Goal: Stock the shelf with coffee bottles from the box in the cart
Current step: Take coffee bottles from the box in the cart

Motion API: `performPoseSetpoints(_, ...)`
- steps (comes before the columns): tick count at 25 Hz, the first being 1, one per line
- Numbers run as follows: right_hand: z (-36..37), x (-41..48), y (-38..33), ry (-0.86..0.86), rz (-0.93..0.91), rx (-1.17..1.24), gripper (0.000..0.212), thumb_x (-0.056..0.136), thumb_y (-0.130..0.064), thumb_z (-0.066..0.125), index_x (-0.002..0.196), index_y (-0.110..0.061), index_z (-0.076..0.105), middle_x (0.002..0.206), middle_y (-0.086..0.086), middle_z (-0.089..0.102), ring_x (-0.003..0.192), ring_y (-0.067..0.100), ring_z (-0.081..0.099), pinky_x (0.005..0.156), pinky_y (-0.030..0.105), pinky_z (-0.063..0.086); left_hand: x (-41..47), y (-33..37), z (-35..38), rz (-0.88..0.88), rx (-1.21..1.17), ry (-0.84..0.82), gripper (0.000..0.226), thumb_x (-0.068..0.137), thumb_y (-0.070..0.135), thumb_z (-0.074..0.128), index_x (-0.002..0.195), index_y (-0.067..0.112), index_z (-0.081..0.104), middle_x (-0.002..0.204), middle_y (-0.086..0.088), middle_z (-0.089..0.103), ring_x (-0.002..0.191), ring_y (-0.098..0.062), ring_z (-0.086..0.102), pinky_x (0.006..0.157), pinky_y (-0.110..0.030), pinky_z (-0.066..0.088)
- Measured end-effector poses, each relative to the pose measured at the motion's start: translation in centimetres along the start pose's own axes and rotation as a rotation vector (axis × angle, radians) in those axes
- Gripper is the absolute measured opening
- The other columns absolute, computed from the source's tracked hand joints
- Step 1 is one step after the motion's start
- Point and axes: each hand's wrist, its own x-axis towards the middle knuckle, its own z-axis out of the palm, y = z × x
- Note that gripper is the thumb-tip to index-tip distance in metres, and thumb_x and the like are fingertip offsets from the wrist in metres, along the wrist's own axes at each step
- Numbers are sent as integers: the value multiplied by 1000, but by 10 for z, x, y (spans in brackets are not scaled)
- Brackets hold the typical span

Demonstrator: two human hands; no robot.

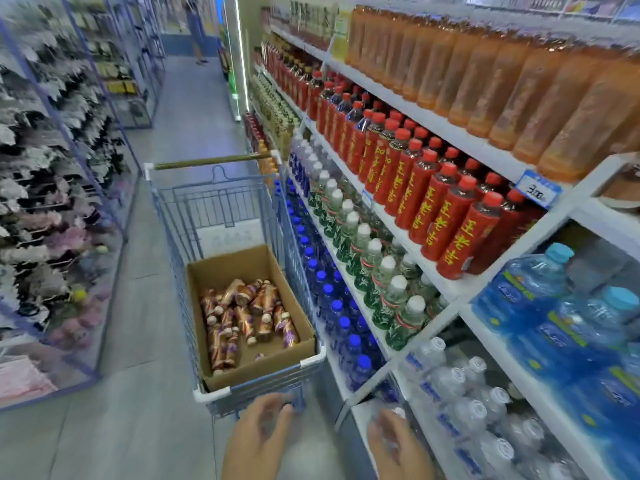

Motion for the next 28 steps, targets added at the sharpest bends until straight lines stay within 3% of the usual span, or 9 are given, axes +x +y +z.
performPoseSetpoints(5,70,14,-40,-221,35,-8,24,89,-34,74,110,-40,64,113,-17,70,109,5,63,103,35,48,58,-27,-52,-67,-22,49,12,91,25,74,103,25,71,99,4,76,99,-9,69,89,-38,56)
performPoseSetpoints(10,114,45,-62,-354,62,-73,32,91,-41,71,121,-35,65,119,-15,68,112,3,62,100,24,44,98,-43,-66,-141,-36,124,10,92,26,73,102,25,71,99,9,75,99,-5,68,82,-24,54)
performPoseSetpoints(15,145,101,-75,-469,41,-119,30,95,-40,66,124,-34,61,122,-12,66,114,4,61,104,32,47,143,-49,-56,-198,-25,131,7,94,28,70,100,32,70,96,14,75,89,7,67,70,-8,49)
performPoseSetpoints(18,158,143,-83,-559,32,-126,31,97,-42,62,127,-34,59,123,-16,64,116,3,60,102,30,48,180,-48,-40,-196,14,130,9,96,28,68,102,35,68,96,16,74,92,12,64,70,-2,46)
performPoseSetpoints(24,173,204,-91,-600,76,-188,20,98,-38,62,118,-36,63,114,-18,66,111,1,61,90,20,46,276,-73,-9,-300,131,24,14,97,32,64,112,31,65,103,18,69,100,-6,68,86,-26,52)
performPoseSetpoints(28,186,222,-81,-569,200,-183,27,98,-37,63,124,-33,63,120,-17,65,114,-3,59,95,19,45,355,-117,27,-396,325,-191,29,97,26,62,125,19,63,115,1,70,109,-20,65,92,-31,49)
